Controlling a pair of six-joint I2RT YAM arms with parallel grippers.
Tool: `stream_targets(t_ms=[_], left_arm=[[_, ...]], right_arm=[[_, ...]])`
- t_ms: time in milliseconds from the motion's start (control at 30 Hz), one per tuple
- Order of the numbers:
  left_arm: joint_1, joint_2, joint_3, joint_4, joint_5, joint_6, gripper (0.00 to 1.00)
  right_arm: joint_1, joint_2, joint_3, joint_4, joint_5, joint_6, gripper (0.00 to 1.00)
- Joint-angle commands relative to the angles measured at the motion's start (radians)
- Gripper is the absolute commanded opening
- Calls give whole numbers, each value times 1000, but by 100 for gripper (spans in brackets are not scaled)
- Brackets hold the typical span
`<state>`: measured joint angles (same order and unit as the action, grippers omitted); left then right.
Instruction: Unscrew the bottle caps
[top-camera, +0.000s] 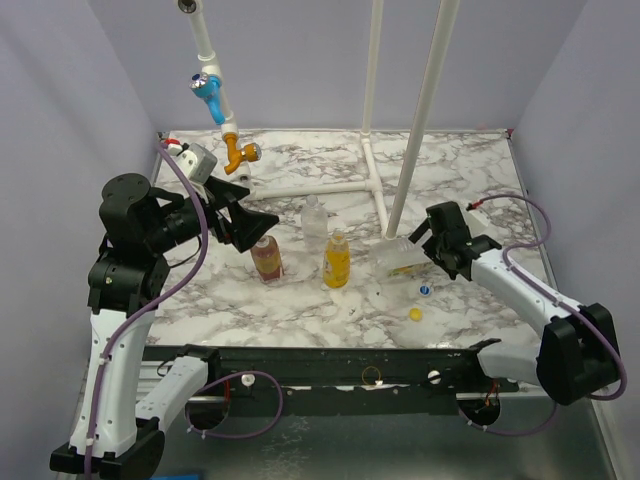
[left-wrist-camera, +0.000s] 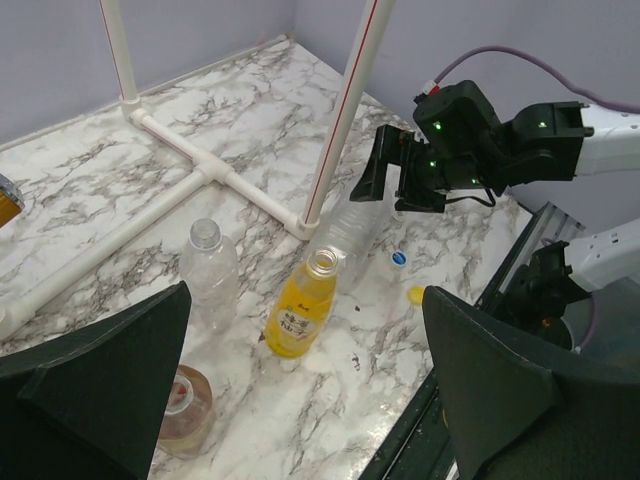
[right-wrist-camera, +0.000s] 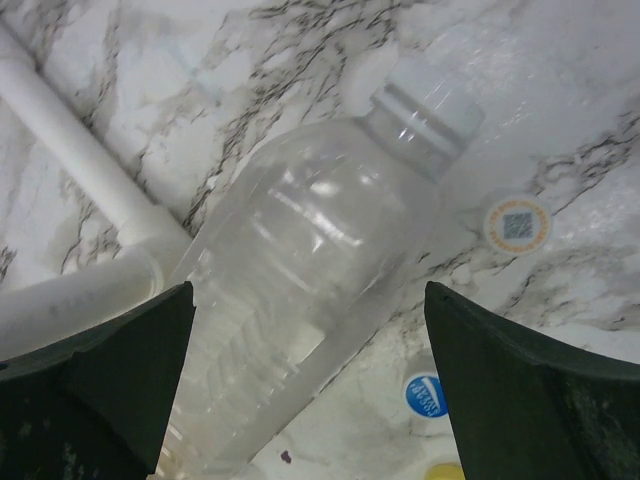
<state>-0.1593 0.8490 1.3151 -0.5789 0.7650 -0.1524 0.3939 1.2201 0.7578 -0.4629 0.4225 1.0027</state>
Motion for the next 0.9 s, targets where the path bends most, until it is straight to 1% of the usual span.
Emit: stream_targets(t_ms=[0, 133, 233, 333, 500, 867], left_arm=[[-3, -9, 21, 5, 45, -16, 99], [-4, -4, 14, 9, 59, -28, 99], [-3, -7, -1, 13, 71, -36, 99], [-3, -11, -16, 25, 75, -44, 99], [-3, -17, -29, 41, 73, -56, 99], [-4, -22, -47, 63, 76, -62, 99]], right_arm=[[-130, 40, 19, 21, -23, 28, 100], [-300, 48, 6, 34, -115, -33, 100], [-366, 53, 25, 41, -124, -77, 100], [-379, 90, 47, 56, -143, -82, 100], [-379, 165, 58, 78, -207, -36, 100], [-378, 200, 34, 134, -275, 48, 99]])
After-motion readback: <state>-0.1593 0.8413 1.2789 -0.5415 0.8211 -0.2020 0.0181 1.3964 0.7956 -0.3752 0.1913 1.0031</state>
